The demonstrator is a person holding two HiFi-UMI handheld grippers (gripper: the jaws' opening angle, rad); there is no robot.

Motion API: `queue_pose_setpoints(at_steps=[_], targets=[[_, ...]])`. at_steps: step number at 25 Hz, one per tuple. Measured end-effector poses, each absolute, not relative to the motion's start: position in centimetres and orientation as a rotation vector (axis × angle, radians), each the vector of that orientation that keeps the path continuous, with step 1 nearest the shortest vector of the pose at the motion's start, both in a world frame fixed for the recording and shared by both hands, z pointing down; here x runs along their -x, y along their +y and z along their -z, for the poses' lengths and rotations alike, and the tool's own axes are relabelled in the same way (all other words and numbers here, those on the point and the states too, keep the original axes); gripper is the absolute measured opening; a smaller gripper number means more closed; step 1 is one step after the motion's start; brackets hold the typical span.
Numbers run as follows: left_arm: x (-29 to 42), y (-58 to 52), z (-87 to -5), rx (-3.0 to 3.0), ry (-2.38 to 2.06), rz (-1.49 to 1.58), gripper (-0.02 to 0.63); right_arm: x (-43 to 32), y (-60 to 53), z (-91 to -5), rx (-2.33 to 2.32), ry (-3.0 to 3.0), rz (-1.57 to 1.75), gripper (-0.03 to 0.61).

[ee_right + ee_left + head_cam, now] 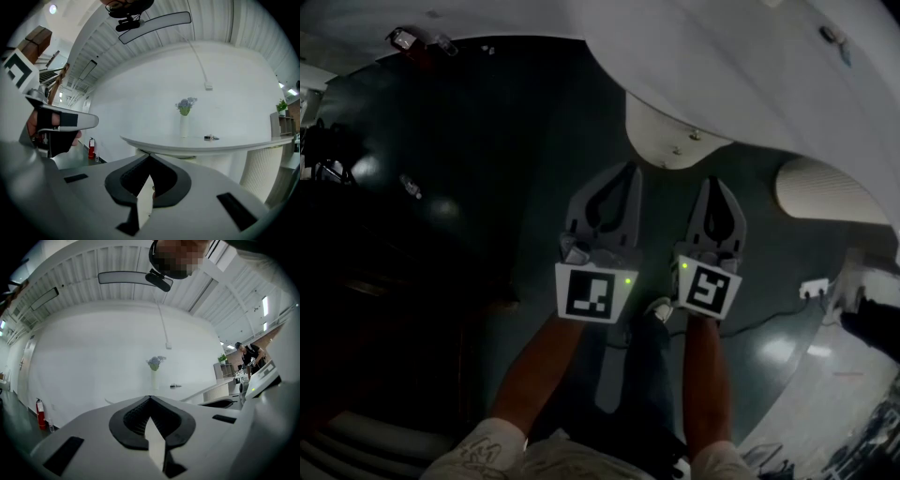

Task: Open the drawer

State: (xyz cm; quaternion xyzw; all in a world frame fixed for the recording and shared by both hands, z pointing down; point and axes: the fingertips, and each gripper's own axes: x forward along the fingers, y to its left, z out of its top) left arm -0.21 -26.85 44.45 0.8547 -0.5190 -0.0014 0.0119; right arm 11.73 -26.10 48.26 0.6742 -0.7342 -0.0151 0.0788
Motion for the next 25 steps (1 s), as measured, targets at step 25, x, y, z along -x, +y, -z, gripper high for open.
queue_pose_setpoints(at_steps=[25], targets=[[-1.4,-27.6,-56.0,-2.628,-1.601,-0.037,0.002,-13.8,-31.7,-61.6,-2.015,-2.106,-0.124,0.07]])
